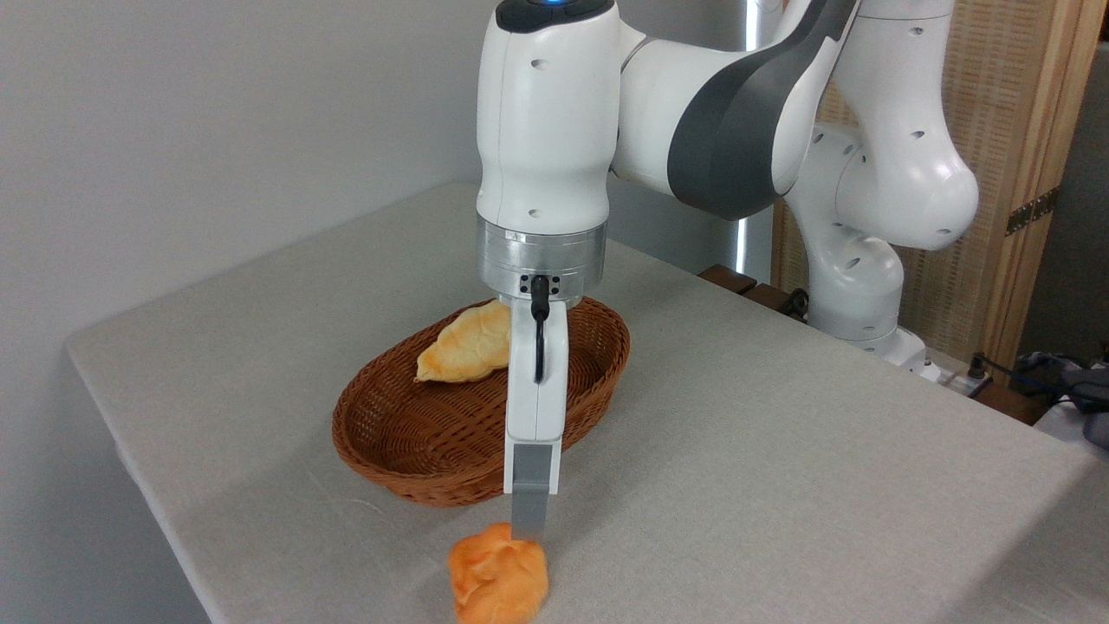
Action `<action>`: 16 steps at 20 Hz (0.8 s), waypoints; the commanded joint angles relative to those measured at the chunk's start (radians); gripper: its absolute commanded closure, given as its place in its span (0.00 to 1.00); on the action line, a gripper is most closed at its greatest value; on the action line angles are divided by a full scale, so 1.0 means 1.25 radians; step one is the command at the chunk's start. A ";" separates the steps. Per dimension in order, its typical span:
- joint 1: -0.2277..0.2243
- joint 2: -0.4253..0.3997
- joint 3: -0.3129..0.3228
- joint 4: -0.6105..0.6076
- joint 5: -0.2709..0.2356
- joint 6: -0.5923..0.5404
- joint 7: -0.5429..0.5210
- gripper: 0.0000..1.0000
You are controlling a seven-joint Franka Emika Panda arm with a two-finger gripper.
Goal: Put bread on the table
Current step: 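Open the gripper and raise it back above the basket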
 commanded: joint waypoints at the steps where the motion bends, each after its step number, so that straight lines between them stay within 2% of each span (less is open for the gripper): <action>1: -0.009 -0.014 -0.003 0.005 -0.012 -0.002 -0.107 0.00; 3: -0.012 -0.035 -0.015 0.011 -0.059 -0.015 -0.214 0.00; 4: -0.012 -0.039 -0.019 0.015 -0.076 -0.020 -0.233 0.00; 5: -0.012 -0.041 -0.020 0.034 -0.113 -0.042 -0.281 0.00; 6: -0.012 -0.041 -0.022 0.067 -0.144 -0.088 -0.339 0.00; 7: -0.012 -0.038 -0.024 0.109 -0.158 -0.142 -0.407 0.00; 9: -0.012 -0.033 -0.051 0.175 -0.147 -0.255 -0.550 0.00; 10: -0.012 -0.032 -0.054 0.195 -0.130 -0.291 -0.594 0.00; 13: -0.012 -0.030 -0.077 0.216 -0.093 -0.341 -0.617 0.00; 16: -0.012 -0.028 -0.126 0.223 -0.041 -0.382 -0.625 0.00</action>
